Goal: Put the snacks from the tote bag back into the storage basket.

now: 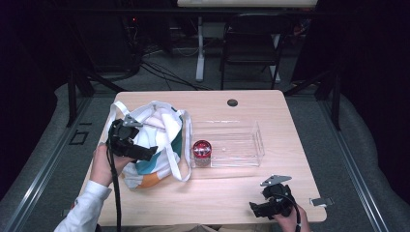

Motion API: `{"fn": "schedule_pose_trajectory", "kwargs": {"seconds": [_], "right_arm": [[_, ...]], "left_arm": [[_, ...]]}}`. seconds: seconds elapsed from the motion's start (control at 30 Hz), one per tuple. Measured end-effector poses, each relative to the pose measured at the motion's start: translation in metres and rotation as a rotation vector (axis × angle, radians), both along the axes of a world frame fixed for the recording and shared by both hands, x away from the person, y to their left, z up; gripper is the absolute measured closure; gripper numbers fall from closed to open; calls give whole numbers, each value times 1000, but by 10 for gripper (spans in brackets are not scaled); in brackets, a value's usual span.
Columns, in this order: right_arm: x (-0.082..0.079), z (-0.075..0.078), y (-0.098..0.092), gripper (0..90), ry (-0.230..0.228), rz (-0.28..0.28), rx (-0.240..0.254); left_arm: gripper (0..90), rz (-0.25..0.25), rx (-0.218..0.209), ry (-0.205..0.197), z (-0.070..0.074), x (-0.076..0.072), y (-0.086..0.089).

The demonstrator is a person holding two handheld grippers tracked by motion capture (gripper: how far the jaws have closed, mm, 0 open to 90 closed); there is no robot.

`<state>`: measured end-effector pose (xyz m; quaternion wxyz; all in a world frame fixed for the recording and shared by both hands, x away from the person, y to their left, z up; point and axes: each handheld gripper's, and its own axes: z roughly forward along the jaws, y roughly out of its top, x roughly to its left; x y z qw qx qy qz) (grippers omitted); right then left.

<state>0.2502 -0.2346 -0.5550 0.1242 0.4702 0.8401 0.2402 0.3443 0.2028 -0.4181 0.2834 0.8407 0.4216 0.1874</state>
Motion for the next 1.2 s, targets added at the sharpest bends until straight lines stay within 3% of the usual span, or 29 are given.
{"fn": "schedule_pose_trajectory", "kwargs": {"seconds": [0.2, 0.43, 0.8, 0.9, 1.2], "right_arm": [[0, -1, 1, 89, -2, 4, 2], [0, -1, 0, 89, -2, 2, -2], [0, -1, 1, 88, 0, 0, 3], [0, 0, 1, 89, -3, 2, 1], [0, -1, 3, 88, -1, 14, -6]], "left_arm": [[1, 30, -1, 28, -21, -16, 16], [0, 57, 27, 68, -50, -37, 33], [1, 32, -4, 93, -82, -73, 51], [0, 29, 0, 121, -89, -74, 54], [0, 31, -23, 120, -92, -68, 56]]}}
